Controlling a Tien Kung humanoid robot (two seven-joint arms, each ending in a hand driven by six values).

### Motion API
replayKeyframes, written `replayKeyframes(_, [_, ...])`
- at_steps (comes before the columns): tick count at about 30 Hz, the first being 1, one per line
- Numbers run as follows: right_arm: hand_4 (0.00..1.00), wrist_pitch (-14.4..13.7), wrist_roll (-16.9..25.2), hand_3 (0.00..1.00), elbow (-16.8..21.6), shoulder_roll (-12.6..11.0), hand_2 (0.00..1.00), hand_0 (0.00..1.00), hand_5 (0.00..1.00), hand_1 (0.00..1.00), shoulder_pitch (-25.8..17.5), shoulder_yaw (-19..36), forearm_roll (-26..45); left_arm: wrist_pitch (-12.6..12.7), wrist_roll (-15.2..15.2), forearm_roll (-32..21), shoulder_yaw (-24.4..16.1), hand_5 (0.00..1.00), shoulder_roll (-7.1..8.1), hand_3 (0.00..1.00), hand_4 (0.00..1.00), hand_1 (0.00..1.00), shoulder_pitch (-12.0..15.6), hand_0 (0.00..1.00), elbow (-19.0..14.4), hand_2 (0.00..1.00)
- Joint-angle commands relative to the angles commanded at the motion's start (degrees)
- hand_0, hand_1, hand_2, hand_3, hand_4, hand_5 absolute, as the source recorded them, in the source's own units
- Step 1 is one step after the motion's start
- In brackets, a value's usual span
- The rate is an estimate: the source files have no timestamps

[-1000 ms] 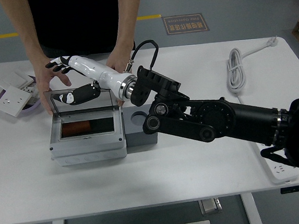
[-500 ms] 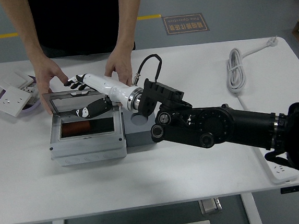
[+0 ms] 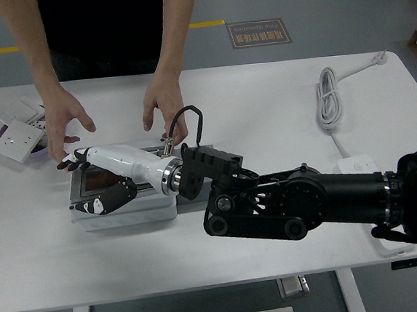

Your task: Pick up the cylinder from the cube,place it in the box,flap close box

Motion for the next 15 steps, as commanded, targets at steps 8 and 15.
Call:
replayKeyframes(8, [0.691, -0.3, 0.1, 0.873, 0.6, -0.6, 0.838, 0.869, 0.28, 0.814, -1.3, 1.7, -0.6, 0.1, -0.1, -0.1, 0.2, 0.002, -0.2, 0.951, 0.002, 0.852, 0.1, 0.923, 0.0, 0.854])
replayKeyframes(15, [0.685, -0.6, 0.1, 0.872, 2.2, -5.3, 0.839, 0.866, 0.29, 0.813, -5.9, 9.7, -5.5, 0.2, -0.2, -0.5, 0.5, 0.002, -0.56, 0.951, 0.002, 0.852, 0.2, 0.923, 0.0, 0.854])
